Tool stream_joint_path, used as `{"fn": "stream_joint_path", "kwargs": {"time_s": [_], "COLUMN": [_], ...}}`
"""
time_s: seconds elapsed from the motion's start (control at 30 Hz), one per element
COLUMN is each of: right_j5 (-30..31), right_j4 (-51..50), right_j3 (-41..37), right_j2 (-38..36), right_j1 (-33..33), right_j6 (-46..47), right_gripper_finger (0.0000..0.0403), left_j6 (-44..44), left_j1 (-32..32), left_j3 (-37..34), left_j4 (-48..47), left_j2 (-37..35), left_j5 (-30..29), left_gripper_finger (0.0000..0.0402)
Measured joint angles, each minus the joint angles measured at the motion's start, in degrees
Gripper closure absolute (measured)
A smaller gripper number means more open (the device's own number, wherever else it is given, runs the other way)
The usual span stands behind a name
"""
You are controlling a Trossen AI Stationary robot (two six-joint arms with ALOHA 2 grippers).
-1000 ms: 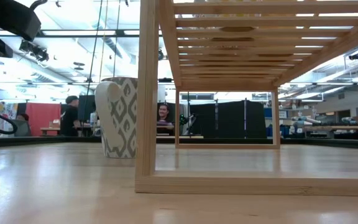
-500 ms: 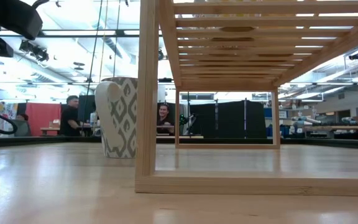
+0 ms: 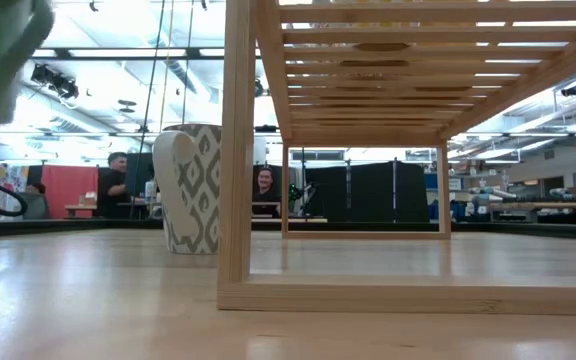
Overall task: Place coffee mugs
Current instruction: Put the green mug on the shelf
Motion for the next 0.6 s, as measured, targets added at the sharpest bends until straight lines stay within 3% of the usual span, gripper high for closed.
{"fn": "stream_joint_path", "kwargs": {"time_s": [0.33, 0.6], "right_j5": [0.1, 0.2], "right_j4": [9.8, 18.7], "right_j3": [0.0, 0.0], "right_j2": [0.0, 0.2], "right_j1": [-0.8, -3.9], "right_j6": [-10.1, -17.8], "right_gripper_finger": [0.0302, 0.0302], "left_j6": [-0.1, 0.0], "left_j1": [3.1, 7.1], "left_j3": [17.1, 24.8], "left_j4": [1.4, 5.8], "left_j2": [0.0, 0.0], "left_j5": [-4.2, -5.9], "left_gripper_finger": [0.0381, 0.0381]}}
